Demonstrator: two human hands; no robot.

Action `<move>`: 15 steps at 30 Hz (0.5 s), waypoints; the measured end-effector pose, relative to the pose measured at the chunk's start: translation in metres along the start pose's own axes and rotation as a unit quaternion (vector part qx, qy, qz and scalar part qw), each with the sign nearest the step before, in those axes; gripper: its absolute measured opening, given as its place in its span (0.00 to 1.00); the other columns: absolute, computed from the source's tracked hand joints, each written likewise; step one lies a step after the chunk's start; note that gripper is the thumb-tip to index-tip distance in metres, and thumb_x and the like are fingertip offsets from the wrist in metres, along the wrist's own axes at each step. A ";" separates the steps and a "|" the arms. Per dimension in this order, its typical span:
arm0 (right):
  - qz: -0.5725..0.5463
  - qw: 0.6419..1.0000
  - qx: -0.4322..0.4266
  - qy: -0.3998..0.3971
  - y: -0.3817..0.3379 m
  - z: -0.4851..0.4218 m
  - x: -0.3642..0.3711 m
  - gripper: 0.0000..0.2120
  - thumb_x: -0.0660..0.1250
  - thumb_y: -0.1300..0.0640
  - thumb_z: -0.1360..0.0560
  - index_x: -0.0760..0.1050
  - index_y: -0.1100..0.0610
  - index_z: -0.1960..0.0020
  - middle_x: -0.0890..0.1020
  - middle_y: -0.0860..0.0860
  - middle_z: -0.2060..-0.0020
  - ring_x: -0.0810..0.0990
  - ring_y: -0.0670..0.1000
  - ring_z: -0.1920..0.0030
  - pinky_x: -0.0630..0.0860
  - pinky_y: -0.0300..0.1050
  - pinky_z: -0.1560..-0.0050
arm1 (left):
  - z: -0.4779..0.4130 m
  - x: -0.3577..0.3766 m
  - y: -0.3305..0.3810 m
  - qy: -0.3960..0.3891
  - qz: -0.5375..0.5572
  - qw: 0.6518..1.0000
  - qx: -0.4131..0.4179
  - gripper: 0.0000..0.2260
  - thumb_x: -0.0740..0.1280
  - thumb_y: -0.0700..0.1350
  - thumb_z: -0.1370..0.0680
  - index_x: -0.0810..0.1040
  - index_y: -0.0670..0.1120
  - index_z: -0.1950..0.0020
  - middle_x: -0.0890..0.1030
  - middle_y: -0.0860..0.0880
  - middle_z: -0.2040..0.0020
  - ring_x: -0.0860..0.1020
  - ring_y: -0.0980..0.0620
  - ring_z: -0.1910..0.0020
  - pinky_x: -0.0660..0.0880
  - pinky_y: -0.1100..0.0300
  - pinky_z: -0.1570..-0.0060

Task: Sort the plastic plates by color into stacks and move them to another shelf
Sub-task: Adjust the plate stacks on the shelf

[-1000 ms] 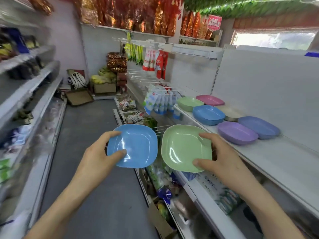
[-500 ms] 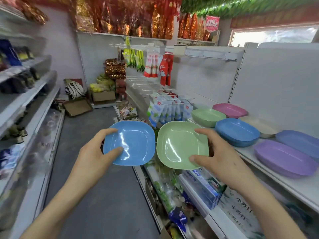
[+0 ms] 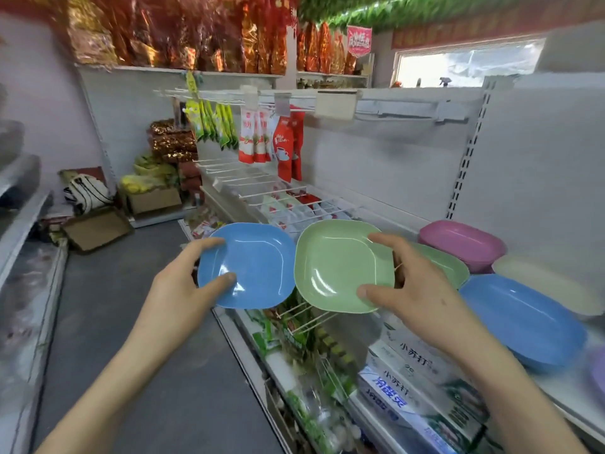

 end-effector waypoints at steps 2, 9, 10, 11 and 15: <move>0.014 1.000 0.021 0.014 0.010 -0.007 -0.008 0.36 0.78 0.48 0.31 0.65 0.34 0.28 0.77 0.41 0.47 0.77 0.47 0.48 0.74 0.44 0.50 | -0.023 0.021 -0.003 -0.026 0.014 1.000 0.008 0.20 0.74 0.49 0.22 0.75 0.64 0.35 0.79 0.58 0.39 0.81 0.59 0.55 0.80 0.52 0.56; 0.095 0.983 0.107 0.113 0.035 -0.010 -0.053 0.37 0.78 0.48 0.31 0.66 0.37 0.26 0.75 0.37 0.46 0.75 0.45 0.45 0.75 0.48 0.41 | -0.104 0.118 0.005 -0.132 0.039 0.987 0.086 0.20 0.72 0.50 0.21 0.73 0.62 0.31 0.74 0.58 0.36 0.81 0.54 0.52 0.77 0.55 0.61; 0.102 0.978 0.125 0.129 0.039 -0.009 -0.059 0.37 0.78 0.48 0.31 0.67 0.38 0.26 0.75 0.38 0.45 0.75 0.46 0.45 0.74 0.48 0.41 | -0.114 0.133 0.007 -0.151 0.049 0.983 0.096 0.19 0.72 0.50 0.21 0.73 0.62 0.32 0.74 0.58 0.36 0.80 0.51 0.47 0.77 0.54 0.58; 0.106 0.973 0.143 0.150 0.044 -0.006 -0.065 0.37 0.79 0.49 0.32 0.67 0.38 0.27 0.76 0.38 0.44 0.76 0.46 0.45 0.74 0.48 0.41 | -0.123 0.147 0.010 -0.174 0.061 0.977 0.105 0.19 0.73 0.50 0.21 0.74 0.62 0.32 0.74 0.58 0.36 0.78 0.49 0.43 0.77 0.52 0.54; 0.120 0.949 0.203 0.211 0.053 0.000 -0.078 0.36 0.79 0.49 0.32 0.68 0.39 0.28 0.78 0.41 0.43 0.78 0.48 0.48 0.73 0.44 0.47 | -0.155 0.191 0.021 -0.253 0.103 0.952 0.140 0.20 0.74 0.52 0.23 0.74 0.67 0.34 0.74 0.73 0.41 0.81 0.45 0.44 0.80 0.40 0.48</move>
Point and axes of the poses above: each hand's wrist, its own z-axis away from the middle knuckle, its own x-axis out of the palm, y = z × x, the point moved 8 cm from there along -z, towards the middle knuckle
